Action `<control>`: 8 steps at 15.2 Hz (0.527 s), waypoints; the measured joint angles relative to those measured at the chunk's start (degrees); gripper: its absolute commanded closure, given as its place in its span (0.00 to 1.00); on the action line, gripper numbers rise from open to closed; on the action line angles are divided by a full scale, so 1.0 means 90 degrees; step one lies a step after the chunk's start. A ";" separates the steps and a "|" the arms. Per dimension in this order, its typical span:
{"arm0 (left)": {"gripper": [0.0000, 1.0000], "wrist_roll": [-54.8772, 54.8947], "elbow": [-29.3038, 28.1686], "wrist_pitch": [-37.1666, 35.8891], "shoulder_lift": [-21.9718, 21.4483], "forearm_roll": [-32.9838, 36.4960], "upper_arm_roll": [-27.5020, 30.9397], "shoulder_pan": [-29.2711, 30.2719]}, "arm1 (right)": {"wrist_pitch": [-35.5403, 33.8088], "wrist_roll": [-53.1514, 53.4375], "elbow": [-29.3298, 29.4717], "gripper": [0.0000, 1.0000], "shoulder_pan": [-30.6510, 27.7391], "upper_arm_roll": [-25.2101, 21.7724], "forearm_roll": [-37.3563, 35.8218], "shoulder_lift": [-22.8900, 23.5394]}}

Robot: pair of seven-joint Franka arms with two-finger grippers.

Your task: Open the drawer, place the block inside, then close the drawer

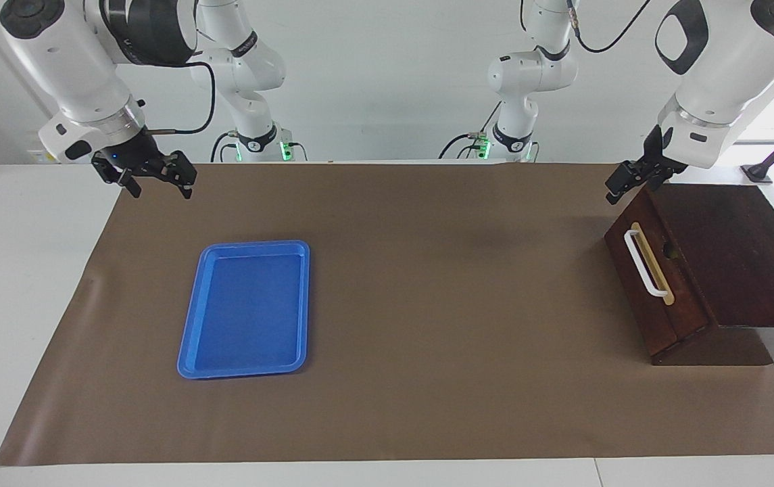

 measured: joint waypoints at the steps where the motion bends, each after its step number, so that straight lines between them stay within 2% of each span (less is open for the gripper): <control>1: 0.00 0.0461 0.0002 -0.0013 0.0000 0.0010 0.0000 -0.0005 | 0.0000 0.0000 0.0000 0.00 0.0000 0.0000 0.0000 0.0000; 4: 0.00 0.1353 0.0050 -0.0015 -0.0004 0.0018 0.0046 -0.0005 | 0.0000 0.0000 0.0000 0.00 0.0000 -0.0002 0.0000 0.0000; 8: 0.00 0.1464 0.0086 -0.0016 -0.0013 0.0018 0.0051 -0.0106 | 0.0000 0.0000 0.0000 0.00 0.0000 -0.0002 0.0000 0.0000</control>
